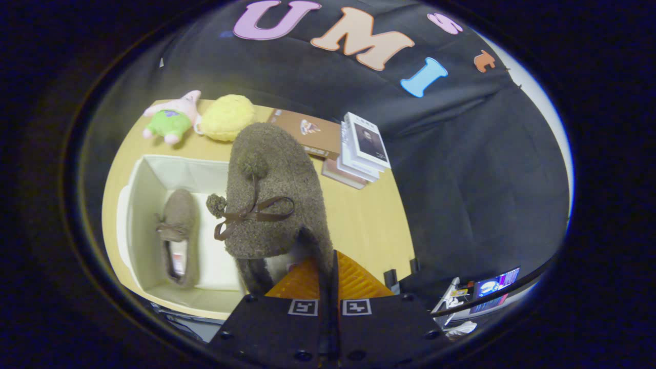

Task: Open the storage box then place both shoes into the box .Put the left shoe in first, then the right shoe, with the right side of both shoes facing outward in a uniform manner.

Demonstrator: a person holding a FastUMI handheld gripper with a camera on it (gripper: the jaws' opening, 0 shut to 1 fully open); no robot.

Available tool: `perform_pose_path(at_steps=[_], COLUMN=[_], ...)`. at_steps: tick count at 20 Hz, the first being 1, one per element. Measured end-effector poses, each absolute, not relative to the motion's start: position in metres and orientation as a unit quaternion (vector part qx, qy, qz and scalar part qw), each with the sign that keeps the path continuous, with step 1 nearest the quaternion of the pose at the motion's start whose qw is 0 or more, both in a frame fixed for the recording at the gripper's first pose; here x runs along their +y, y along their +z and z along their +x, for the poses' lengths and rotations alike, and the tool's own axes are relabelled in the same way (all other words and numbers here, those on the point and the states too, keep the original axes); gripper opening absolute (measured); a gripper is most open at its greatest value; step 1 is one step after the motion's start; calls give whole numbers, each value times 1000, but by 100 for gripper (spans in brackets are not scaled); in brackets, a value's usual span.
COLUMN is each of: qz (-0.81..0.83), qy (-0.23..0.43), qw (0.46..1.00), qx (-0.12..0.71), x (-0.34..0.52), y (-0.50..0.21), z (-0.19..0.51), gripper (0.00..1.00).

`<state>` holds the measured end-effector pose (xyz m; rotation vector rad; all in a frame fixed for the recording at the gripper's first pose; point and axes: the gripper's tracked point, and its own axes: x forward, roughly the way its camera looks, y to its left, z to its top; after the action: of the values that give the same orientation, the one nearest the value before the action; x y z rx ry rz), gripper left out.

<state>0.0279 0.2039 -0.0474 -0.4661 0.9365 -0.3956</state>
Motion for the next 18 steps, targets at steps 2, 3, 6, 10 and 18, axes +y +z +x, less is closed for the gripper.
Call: perform_pose_path(at_steps=[2,3,6,10,18], qz=[-215,-213,-187,-158,-140], qy=[-166,-156,-128,-127,-113], qw=[848,847,853,849,817], qx=[456,461,470,488,548], x=[233,246,284,305,284], y=[-59,-66,-86,-121,-201], z=[27,26,23,29,38], gripper=[3,3,3,3,4])
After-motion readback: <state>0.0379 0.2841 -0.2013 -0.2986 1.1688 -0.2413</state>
